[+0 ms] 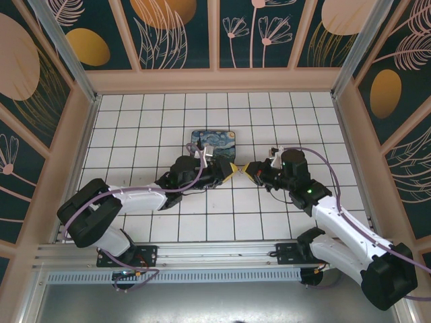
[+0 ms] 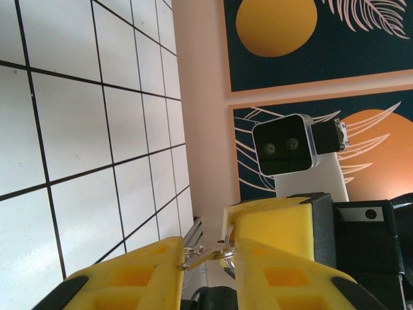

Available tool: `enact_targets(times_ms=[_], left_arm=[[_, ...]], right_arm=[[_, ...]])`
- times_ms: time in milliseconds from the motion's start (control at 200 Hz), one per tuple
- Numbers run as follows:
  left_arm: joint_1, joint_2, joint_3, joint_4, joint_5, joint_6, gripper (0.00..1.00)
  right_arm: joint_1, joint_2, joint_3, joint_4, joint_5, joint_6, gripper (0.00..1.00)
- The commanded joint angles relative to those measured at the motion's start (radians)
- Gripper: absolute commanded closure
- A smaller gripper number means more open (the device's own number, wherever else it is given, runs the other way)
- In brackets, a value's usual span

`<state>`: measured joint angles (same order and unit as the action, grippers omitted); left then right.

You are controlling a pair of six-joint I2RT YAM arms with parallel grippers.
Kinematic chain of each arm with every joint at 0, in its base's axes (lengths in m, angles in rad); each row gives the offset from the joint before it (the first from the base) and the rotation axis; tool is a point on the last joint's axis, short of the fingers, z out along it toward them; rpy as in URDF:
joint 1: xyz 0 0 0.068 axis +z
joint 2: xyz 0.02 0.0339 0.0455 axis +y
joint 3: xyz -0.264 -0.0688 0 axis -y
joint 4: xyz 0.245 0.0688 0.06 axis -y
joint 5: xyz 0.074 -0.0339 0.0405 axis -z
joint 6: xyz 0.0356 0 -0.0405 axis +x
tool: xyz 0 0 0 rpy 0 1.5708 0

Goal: Unlock the padlock with the key

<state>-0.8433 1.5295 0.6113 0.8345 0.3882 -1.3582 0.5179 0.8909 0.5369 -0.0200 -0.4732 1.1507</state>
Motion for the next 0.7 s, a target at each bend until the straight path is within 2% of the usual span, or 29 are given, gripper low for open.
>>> enact_targets(times_ms=[0,641,696], left_arm=[[0.008,-0.022,-0.004,0.038,-0.012,-0.004,0.74],[0.01,-0.023,-0.008,0.033,-0.021,-0.01,0.87],[0.01,-0.026,-0.008,0.026,-0.023,-0.009,0.87]], right_arm=[[-0.002,-0.01,0.014,0.013,-0.018,-0.005,1.0],[-0.001,-0.01,0.006,0.01,-0.012,-0.023,1.0],[-0.001,-0.009,0.006,0.007,-0.01,-0.026,0.94]])
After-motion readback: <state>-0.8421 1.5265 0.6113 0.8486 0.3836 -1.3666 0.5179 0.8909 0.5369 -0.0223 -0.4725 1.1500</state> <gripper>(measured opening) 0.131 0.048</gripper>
